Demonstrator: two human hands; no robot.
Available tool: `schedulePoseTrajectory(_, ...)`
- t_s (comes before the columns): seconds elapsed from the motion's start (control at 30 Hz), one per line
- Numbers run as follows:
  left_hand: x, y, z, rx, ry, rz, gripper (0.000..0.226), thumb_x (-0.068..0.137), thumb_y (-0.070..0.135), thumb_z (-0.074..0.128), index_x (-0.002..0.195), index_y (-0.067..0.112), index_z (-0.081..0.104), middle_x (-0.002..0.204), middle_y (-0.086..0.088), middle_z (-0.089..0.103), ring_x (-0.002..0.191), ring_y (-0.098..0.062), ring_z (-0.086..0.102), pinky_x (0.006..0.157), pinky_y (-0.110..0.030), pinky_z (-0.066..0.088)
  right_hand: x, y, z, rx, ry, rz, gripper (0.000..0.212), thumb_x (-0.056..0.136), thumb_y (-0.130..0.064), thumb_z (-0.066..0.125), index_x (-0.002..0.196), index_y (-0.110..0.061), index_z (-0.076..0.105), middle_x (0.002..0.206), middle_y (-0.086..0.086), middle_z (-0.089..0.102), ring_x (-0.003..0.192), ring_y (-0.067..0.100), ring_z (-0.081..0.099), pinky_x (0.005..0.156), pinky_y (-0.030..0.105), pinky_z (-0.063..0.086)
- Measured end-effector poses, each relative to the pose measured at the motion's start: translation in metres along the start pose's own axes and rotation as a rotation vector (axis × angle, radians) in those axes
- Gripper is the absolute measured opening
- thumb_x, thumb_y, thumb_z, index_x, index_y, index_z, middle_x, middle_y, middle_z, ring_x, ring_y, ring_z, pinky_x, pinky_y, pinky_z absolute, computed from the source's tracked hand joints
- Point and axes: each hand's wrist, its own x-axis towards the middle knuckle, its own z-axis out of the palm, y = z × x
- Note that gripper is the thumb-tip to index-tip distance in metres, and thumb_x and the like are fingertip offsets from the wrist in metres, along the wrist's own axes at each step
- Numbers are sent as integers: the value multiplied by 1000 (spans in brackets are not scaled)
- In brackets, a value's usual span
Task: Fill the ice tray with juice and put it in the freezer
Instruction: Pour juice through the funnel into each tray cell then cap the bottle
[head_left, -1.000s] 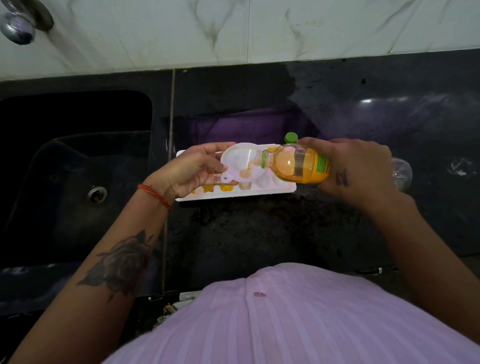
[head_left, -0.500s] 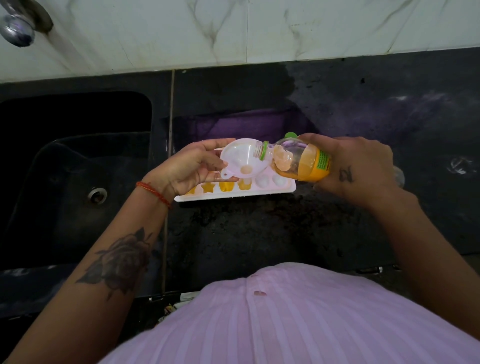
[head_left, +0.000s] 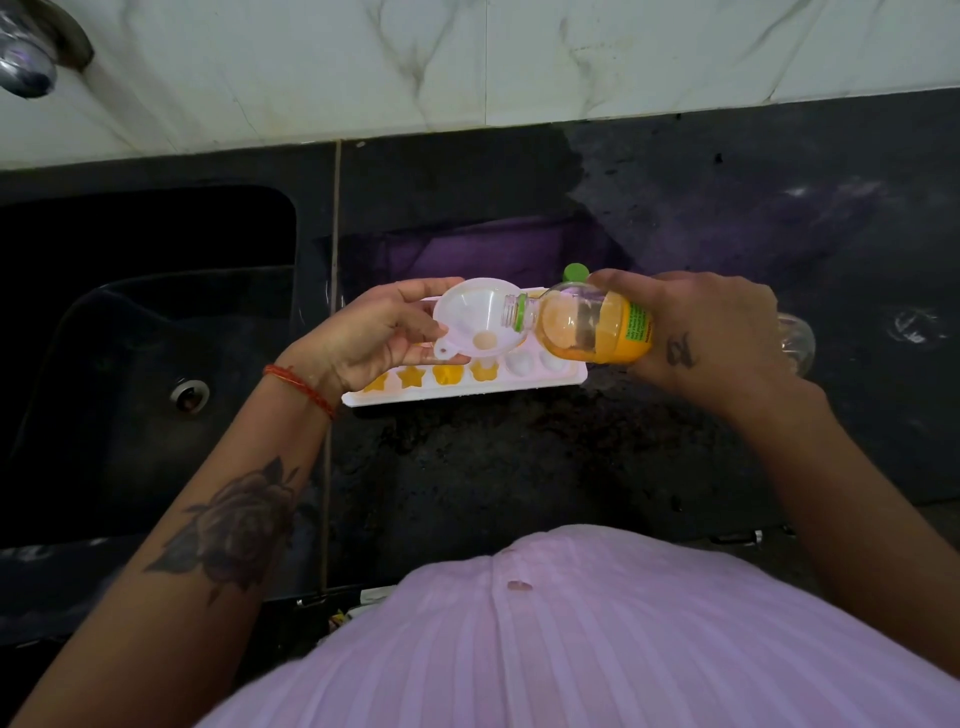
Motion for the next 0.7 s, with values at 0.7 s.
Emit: schedulePoseTrajectory(0.7,-4,4,2,9,5,-3,52,84,-18,42,127,8,55,128,-18,59,96,-27,68,66,-29,60,-1,2,3,48,-13,22,74,73,-48,70,137,-46,34,99,0,66,89,27,61,66,31,34)
